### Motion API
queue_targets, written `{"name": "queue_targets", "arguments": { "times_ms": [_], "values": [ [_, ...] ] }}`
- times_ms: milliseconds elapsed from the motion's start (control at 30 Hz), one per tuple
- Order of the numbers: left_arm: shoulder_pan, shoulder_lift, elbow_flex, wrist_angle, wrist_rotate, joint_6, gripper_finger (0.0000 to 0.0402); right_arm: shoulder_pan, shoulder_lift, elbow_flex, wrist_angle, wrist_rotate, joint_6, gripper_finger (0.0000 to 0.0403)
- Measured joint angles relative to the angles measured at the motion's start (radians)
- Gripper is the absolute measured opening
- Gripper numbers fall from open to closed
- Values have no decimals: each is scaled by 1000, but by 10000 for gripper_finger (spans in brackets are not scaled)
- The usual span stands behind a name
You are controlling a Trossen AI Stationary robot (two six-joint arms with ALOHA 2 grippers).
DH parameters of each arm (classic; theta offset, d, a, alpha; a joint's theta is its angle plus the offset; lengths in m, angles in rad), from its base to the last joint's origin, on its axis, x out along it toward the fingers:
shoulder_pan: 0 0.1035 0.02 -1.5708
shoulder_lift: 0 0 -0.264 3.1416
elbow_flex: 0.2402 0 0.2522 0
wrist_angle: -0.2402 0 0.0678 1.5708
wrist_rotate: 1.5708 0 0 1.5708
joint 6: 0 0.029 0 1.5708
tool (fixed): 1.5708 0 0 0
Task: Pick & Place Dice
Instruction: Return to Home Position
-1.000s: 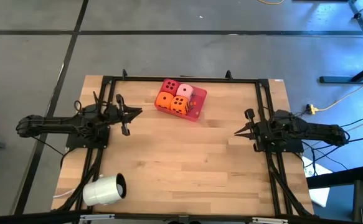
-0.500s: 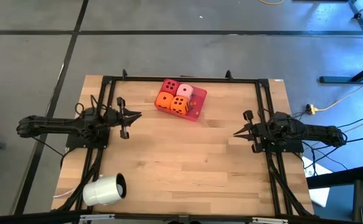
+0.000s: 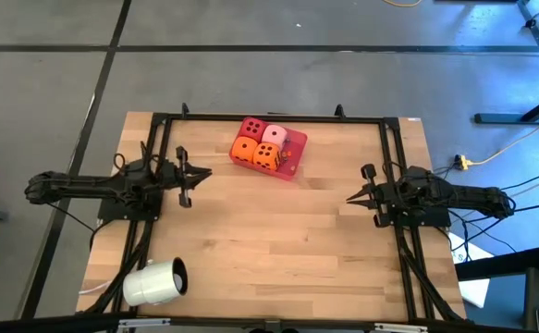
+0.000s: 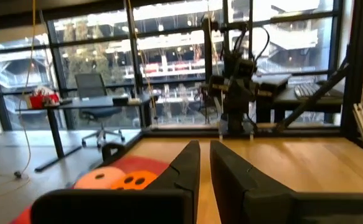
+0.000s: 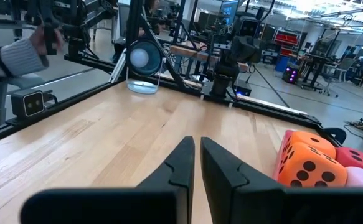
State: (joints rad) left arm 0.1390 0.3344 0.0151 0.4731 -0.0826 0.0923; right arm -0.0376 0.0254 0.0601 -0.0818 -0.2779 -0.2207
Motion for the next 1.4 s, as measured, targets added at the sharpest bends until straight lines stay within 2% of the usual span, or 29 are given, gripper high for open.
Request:
{"name": "queue_targets", "arguments": {
  "times_ms": [1400],
  "values": [
    [0,0,-3,-32,-2,0,31,0,0,0,0,0,-3,29]
  ]
}}
